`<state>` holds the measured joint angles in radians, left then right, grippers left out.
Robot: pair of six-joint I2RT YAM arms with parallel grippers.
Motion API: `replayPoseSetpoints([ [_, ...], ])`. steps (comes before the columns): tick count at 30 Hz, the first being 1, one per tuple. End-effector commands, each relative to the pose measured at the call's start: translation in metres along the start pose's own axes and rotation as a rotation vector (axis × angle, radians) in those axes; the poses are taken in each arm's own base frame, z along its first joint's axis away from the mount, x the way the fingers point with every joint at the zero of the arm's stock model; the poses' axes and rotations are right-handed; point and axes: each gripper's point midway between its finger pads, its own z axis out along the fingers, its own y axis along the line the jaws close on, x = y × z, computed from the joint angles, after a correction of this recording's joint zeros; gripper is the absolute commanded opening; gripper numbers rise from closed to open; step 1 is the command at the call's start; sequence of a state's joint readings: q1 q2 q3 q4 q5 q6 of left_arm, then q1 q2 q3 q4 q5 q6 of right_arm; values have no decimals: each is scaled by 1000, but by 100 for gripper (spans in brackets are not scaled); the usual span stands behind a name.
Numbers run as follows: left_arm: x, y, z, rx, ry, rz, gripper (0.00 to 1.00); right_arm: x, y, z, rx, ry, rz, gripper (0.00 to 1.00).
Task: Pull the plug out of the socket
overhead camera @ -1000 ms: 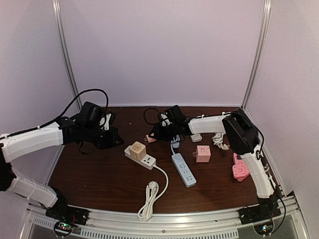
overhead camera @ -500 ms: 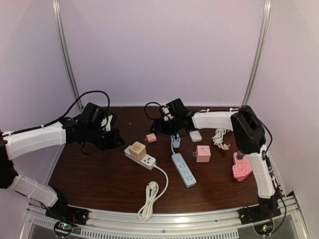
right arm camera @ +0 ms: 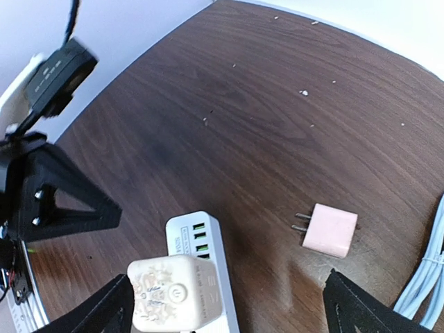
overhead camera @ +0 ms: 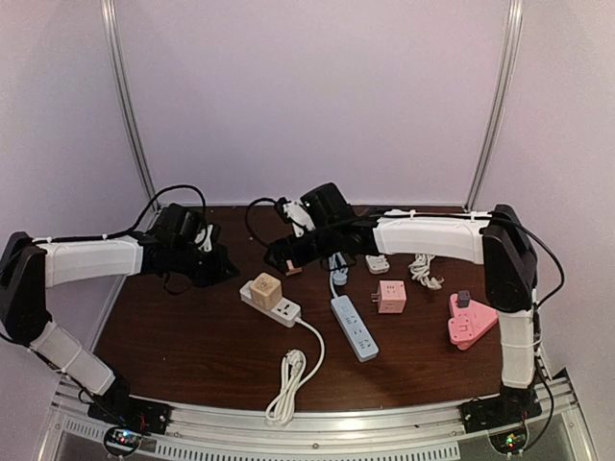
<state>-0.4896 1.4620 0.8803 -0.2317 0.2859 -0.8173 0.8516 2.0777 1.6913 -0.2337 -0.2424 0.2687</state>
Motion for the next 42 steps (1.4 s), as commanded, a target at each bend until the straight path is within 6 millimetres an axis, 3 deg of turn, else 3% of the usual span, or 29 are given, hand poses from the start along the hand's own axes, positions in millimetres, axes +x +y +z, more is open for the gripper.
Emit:
replayPoseSetpoints([
  [1,-13,-7,12,106,-26,-32,0,21,14,-2,17,62,-144,96],
  [5,-9,0,23,128,-6,-62,0,32,30,3,-7,100,-202,96],
  [17,5,8,44,188,36,-93,0,62,38,27,6,217,-281,92],
  [28,19,22,57,174,73,-114,0,67,50,39,9,247,-312,81],
  [36,26,31,64,153,89,-127,0,61,38,38,76,253,-326,86],
  [42,29,38,67,120,101,-134,0,61,43,39,43,264,-307,84],
])
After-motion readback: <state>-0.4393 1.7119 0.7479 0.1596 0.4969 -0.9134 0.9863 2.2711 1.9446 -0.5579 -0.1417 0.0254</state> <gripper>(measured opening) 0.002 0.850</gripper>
